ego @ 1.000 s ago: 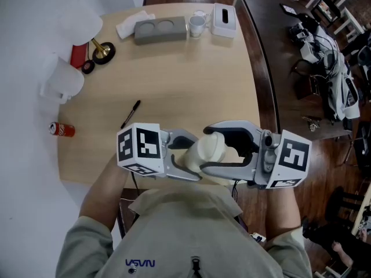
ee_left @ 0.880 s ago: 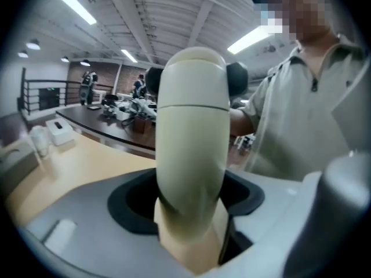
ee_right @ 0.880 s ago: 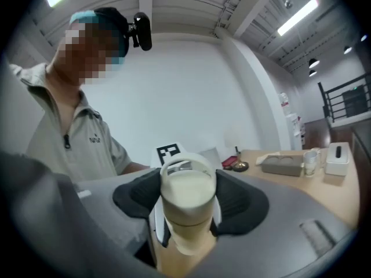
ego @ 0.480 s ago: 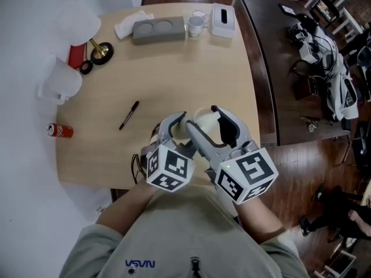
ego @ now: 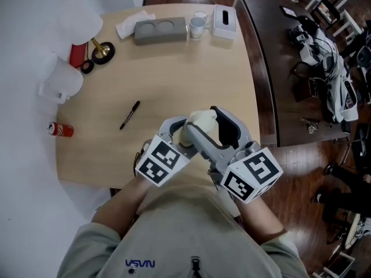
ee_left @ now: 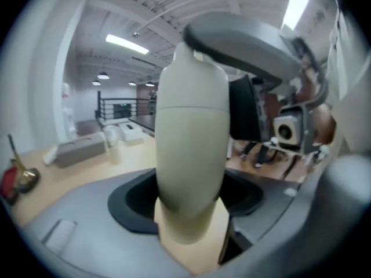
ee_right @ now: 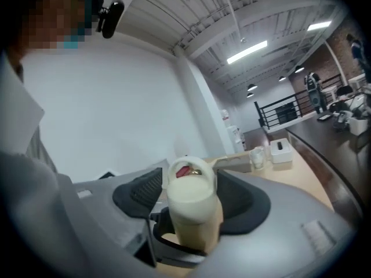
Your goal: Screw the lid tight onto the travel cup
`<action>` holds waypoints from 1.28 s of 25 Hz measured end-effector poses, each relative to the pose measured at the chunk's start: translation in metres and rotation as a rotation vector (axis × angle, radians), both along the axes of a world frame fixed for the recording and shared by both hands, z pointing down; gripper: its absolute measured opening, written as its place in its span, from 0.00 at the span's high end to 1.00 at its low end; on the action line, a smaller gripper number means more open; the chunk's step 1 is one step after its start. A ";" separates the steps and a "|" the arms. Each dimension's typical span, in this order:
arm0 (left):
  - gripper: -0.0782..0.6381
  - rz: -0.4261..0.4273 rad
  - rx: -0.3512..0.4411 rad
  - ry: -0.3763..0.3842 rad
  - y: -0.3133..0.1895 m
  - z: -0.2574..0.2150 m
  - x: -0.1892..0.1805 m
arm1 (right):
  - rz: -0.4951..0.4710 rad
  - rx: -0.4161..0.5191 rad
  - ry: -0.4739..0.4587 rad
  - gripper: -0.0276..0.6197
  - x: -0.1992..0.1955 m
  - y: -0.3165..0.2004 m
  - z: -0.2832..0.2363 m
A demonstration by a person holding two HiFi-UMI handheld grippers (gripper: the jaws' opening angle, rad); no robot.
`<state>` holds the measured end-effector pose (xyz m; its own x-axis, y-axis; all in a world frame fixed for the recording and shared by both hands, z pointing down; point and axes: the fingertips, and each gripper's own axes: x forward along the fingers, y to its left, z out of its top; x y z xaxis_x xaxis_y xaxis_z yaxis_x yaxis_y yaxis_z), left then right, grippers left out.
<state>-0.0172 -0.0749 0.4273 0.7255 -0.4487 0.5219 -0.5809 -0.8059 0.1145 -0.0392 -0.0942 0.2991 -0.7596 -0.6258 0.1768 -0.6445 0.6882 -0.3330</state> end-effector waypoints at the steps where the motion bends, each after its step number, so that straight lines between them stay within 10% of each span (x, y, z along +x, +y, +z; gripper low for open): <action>1: 0.45 0.082 -0.042 0.054 0.008 -0.005 0.005 | -0.063 0.014 -0.015 0.51 -0.001 0.005 -0.006; 8: 0.45 0.567 -0.286 0.241 0.071 -0.040 0.011 | -0.469 0.037 -0.070 0.51 0.004 0.045 -0.034; 15: 0.45 0.796 -0.416 0.293 0.103 -0.056 0.006 | -0.656 -0.037 -0.185 0.51 0.001 0.060 -0.040; 25: 0.45 0.814 -0.396 0.221 0.106 -0.052 0.010 | -0.713 -0.082 -0.141 0.50 -0.011 0.066 -0.024; 32: 0.45 0.507 -0.238 0.087 0.060 -0.029 0.012 | -0.486 -0.061 -0.036 0.50 -0.003 0.035 -0.006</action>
